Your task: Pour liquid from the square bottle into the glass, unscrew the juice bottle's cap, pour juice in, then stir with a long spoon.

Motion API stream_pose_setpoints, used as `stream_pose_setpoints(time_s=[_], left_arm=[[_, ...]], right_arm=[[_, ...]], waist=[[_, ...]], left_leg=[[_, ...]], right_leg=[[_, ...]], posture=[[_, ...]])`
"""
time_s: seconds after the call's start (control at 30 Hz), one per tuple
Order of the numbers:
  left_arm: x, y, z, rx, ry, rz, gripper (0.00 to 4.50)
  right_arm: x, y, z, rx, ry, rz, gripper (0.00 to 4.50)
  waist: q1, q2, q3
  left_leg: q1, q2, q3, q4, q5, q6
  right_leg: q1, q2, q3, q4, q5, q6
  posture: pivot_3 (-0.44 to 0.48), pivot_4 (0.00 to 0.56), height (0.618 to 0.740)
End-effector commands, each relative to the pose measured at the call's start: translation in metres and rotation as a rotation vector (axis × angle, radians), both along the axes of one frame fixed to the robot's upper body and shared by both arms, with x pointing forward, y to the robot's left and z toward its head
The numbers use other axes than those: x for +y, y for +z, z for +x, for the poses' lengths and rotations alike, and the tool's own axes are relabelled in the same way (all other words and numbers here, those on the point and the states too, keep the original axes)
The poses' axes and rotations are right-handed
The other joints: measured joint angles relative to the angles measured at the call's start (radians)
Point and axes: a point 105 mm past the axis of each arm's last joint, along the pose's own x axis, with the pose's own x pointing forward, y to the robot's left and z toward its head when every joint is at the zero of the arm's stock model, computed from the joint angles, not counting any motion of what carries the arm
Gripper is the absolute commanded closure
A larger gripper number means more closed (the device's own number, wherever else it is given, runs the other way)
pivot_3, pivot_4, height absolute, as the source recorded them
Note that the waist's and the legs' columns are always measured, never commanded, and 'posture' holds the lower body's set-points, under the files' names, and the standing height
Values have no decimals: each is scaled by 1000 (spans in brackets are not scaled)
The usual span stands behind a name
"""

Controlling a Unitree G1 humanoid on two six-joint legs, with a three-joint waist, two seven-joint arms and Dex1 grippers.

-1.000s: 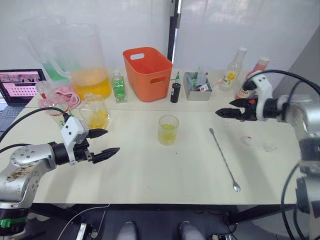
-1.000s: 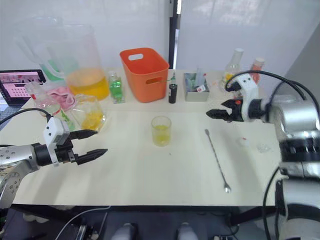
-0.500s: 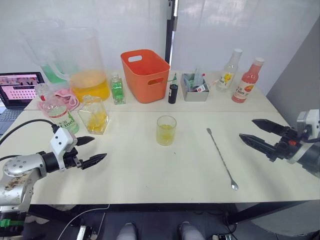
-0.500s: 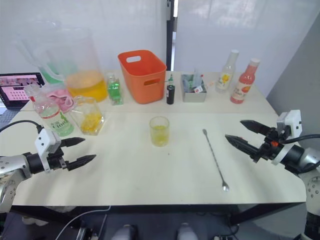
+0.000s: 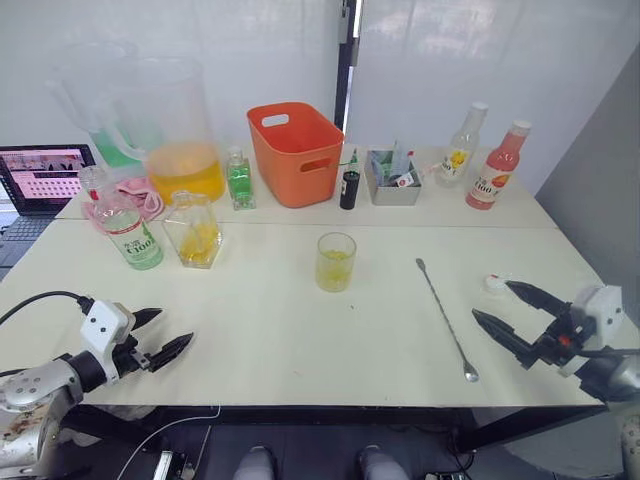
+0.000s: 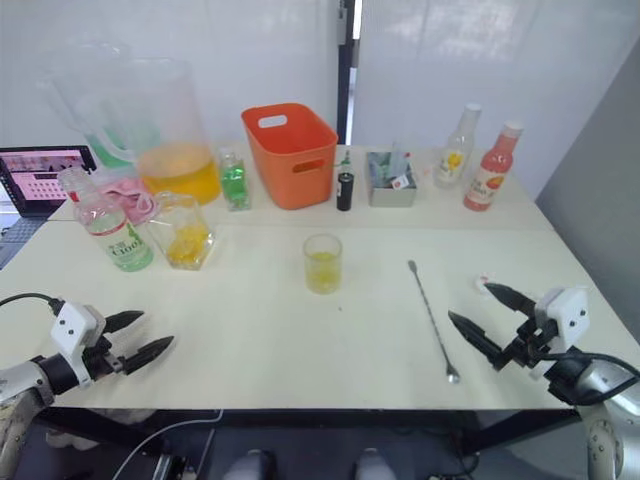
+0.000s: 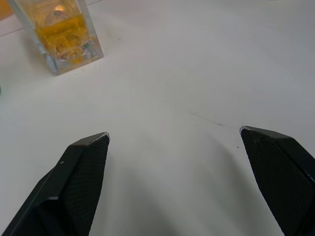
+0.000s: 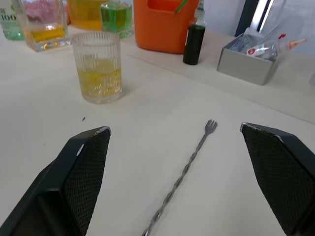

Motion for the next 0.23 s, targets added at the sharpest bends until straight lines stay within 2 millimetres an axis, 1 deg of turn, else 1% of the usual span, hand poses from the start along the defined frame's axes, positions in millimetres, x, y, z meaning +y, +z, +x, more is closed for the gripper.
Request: stream_pose_setpoints(time_s=[0.03,0.23], left_arm=[[13,3,0,-50,70,24,0],[15,-5,-3,-46,85,4,0]], right_arm=[[-5,-1,0,-45,-34,-41,28],[-8,-5,2,-52,-43,-56,28]], waist=[[0,0,0],[0,0,0]], left_leg=[[0,0,0,0,0,0],[0,0,0,0,0,0]], right_leg=[[0,0,0,0,0,0],[0,0,0,0,0,0]], posture=[[0,150,703],[0,150,703]])
